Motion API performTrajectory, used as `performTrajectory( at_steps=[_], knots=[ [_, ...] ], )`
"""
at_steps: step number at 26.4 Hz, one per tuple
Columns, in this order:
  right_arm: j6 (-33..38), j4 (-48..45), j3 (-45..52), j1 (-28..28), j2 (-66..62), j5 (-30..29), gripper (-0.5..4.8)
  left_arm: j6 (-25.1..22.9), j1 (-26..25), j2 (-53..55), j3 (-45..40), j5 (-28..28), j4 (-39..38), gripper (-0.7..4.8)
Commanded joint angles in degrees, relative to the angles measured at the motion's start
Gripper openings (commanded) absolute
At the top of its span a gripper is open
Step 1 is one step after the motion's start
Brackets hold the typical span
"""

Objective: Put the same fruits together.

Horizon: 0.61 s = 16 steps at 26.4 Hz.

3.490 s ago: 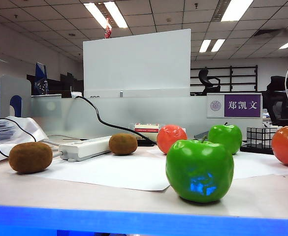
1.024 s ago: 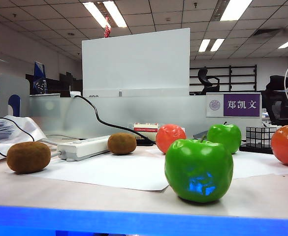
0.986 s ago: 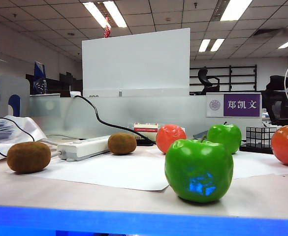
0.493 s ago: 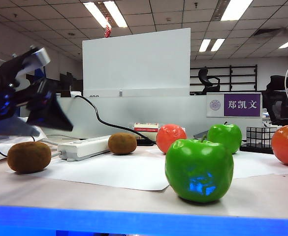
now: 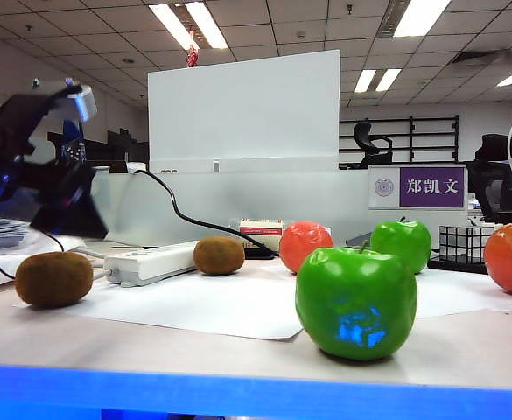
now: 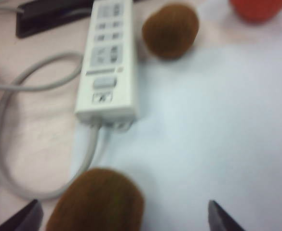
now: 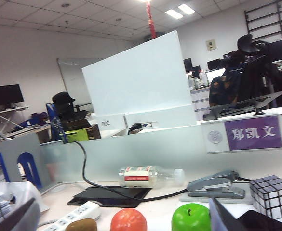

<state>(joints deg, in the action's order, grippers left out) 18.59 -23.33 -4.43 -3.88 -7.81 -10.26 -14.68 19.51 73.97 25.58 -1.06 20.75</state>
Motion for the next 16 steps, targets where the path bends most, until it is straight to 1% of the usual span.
performTrajectory(
  at_steps=[1, 3, 7, 11, 13, 16],
  knots=[
    [-0.61, -1.42, -0.17, -0.02, -0.17, 0.13, 4.79, -6.32, -0.02, 0.13, 0.26, 3.74, -1.92, 4.79],
    [-0.61, -1.42, -0.17, 0.00, -0.17, 0.11, 4.79, -7.56, -0.04, 0.44, 0.26, 4.81, -1.57, 4.79],
    [-0.61, -1.42, -0.17, -0.02, -0.17, 0.02, 4.79, -9.42, -0.46, 3.19, 0.70, 4.98, -0.46, 4.79],
    [-0.59, -1.40, -0.17, -0.02, -0.15, -0.46, 4.79, -9.53, -0.46, 7.82, 1.66, 5.79, 0.09, 4.79],
    [-0.59, -1.40, -0.17, -0.02, -0.13, -1.40, 4.79, -9.09, -0.44, 9.79, 1.64, 6.54, 2.03, 4.79],
    [-0.57, -1.40, -0.17, -0.02, -0.13, -1.49, 4.79, -8.87, -0.46, 11.65, 1.66, 9.18, 4.17, 4.79]
  ],
)
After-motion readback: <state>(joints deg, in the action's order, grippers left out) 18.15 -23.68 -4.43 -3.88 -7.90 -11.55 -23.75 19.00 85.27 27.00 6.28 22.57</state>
